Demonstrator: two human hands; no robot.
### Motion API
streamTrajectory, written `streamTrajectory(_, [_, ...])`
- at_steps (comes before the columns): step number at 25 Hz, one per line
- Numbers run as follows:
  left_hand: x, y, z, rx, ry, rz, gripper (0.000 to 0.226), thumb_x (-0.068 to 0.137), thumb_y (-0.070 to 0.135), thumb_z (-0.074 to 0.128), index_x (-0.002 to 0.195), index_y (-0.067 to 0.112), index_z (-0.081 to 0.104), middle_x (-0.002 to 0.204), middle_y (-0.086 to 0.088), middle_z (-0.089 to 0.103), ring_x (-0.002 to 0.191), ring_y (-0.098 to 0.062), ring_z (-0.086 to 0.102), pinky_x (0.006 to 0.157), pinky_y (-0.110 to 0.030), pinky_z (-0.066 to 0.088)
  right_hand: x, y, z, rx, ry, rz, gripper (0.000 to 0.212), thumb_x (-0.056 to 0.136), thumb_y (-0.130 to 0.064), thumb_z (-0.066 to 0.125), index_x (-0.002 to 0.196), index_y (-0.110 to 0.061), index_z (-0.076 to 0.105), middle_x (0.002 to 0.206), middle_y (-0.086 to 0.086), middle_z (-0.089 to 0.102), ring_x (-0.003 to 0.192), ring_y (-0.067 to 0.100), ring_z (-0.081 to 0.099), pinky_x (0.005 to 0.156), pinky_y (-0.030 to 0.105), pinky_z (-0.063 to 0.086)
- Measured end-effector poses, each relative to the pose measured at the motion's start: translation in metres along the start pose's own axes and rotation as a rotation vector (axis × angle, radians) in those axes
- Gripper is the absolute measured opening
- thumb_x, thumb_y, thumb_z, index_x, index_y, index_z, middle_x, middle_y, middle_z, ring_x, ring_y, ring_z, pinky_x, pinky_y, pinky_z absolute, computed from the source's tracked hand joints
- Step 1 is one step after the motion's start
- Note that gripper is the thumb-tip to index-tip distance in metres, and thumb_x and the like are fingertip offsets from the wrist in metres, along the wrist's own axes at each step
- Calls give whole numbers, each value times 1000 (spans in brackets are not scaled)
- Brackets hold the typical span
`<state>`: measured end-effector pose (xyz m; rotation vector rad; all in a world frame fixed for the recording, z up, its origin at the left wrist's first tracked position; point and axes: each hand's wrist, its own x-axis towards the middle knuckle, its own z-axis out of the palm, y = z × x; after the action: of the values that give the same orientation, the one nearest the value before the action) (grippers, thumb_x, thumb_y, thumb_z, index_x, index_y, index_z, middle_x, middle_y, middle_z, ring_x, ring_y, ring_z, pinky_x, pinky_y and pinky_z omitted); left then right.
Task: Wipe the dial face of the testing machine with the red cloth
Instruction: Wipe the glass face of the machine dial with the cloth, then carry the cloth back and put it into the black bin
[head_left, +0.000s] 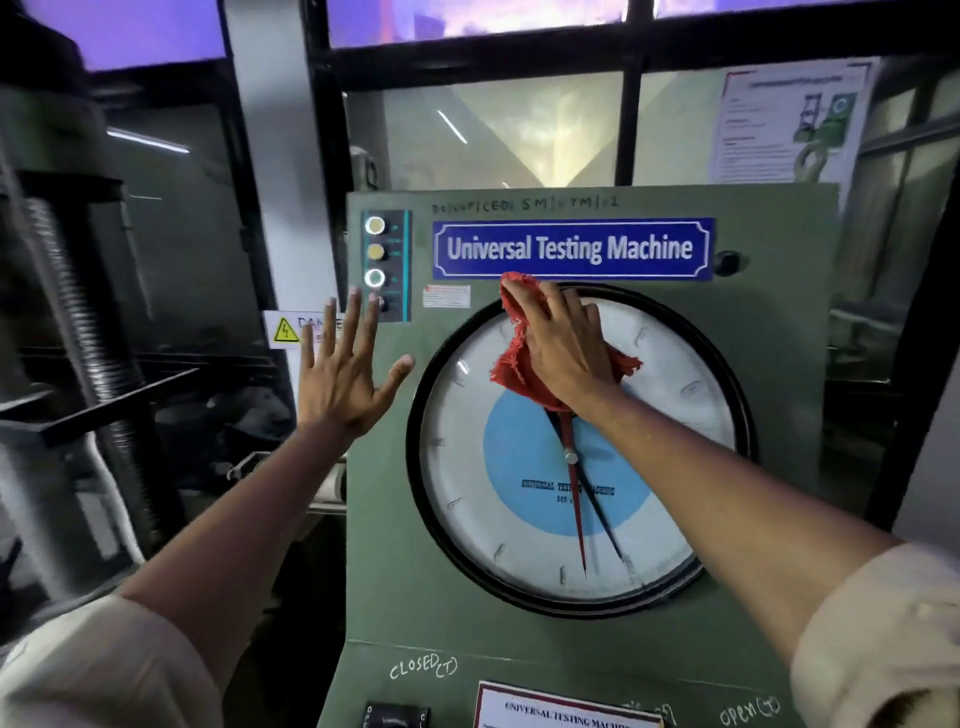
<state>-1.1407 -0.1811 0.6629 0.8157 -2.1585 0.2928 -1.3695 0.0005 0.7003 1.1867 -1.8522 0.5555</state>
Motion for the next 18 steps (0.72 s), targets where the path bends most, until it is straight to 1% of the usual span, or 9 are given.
streamTrajectory(4, [-53,-26,-56,79,-2,-95,88,99,74,29,168,28,0,177,4,-5,165,-25,-2,131,-57,3,-5,-69,-6,84,45,-42,71,97,-17,58,161,-36,35,144,5,55,128,32,55,102,53,45])
streamTrajectory(6, [-84,-54,-87,130,-14,-153,89,99,74,30,168,28,1,178,4,-5,165,-24,-3,131,-57,2,-7,-112,-8,210,7,-56,70,99,-16,53,162,-37,32,147,7,53,125,35,57,103,54,46])
streamTrajectory(8, [-118,-87,-120,192,-22,-228,88,100,72,32,169,28,2,177,4,-5,165,-23,-3,131,-58,3,-13,-159,-7,362,-64,-122,68,98,-19,48,161,-36,28,148,11,47,111,40,60,92,54,53])
streamTrajectory(10, [-154,-123,-151,256,-45,-304,87,99,73,31,169,28,3,177,4,-5,165,-24,-2,131,-57,3,-21,-210,-3,484,-111,-154,69,99,-23,50,162,-34,23,150,14,41,110,43,60,85,54,57])
streamTrajectory(12, [-187,-156,-178,334,-69,-376,89,97,76,24,169,27,2,177,4,-6,165,-24,-3,132,-55,1,-27,-260,-2,562,-145,-130,78,99,-30,58,165,-32,15,153,17,41,120,44,59,88,54,57])
streamTrajectory(13, [-209,-180,-198,381,-80,-419,91,96,77,20,169,26,1,177,4,-6,165,-24,-4,132,-55,1,-30,-297,-3,586,-155,-140,86,98,-40,61,166,-31,9,153,19,42,121,44,59,88,53,57])
streamTrajectory(15, [-238,-213,-224,438,-94,-464,92,95,78,17,169,24,3,178,2,-5,164,-23,-4,132,-54,1,-36,-342,-3,564,-160,-183,110,87,-63,68,167,-29,0,151,21,44,117,43,62,82,49,58])
streamTrajectory(17, [-266,-250,-251,486,-98,-512,92,97,77,18,169,22,4,178,1,-4,164,-23,-4,132,-52,0,-39,-390,-3,540,-139,-233,128,75,-75,72,168,-26,-1,145,22,46,112,42,63,80,47,58])
streamTrajectory(18, [-278,-267,-262,502,-99,-536,91,97,76,19,169,21,4,178,0,-4,164,-23,-5,132,-52,-1,-40,-411,-2,530,-131,-257,131,73,-78,71,168,-25,-2,143,22,46,112,41,62,82,47,58])
